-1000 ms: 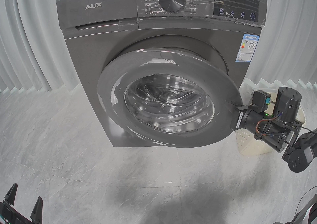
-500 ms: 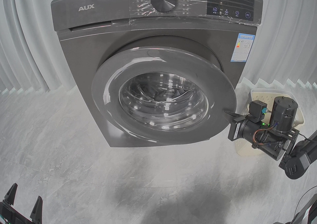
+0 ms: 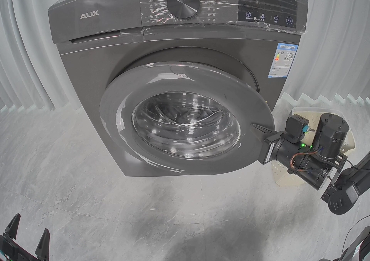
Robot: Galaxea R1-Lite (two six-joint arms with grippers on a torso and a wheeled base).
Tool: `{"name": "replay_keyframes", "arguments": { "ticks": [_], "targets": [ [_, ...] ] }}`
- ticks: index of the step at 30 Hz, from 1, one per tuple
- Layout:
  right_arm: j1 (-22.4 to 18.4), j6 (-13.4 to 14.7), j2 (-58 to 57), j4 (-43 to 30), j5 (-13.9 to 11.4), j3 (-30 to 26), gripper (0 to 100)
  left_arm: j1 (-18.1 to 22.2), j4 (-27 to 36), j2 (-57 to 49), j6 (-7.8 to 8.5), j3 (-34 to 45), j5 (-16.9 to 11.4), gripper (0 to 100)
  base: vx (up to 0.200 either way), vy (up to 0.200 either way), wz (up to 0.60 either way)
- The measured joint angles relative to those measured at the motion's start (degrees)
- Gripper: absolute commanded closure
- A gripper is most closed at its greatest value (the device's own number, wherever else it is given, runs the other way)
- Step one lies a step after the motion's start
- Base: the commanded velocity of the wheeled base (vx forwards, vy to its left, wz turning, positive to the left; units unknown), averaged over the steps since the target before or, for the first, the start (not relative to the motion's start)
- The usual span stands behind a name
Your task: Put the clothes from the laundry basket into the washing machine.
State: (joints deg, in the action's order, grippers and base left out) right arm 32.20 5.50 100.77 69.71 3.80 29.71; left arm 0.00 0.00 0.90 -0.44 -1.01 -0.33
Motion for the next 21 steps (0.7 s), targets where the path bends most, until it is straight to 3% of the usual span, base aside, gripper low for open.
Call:
{"name": "replay_keyframes", "arguments": {
  "ticks": [7,13,21],
  "targets": [
    [0.2,0.0,1.2,0.1,0.3,3.2,100,0.0,0.0,0.0,0.12,0.0,0.0,0,0.0,0.0,0.0],
    [-0.7,0.0,2.3,0.1,1.3,6.7,100,0.0,0.0,0.0,0.17,0.0,0.0,0,0.2,0.0,0.0],
    [-2.6,-0.1,4.1,0.1,1.6,9.7,100,0.0,0.0,0.0,0.01,0.0,0.0,0,0.0,0.0,0.0]
  ]
}}
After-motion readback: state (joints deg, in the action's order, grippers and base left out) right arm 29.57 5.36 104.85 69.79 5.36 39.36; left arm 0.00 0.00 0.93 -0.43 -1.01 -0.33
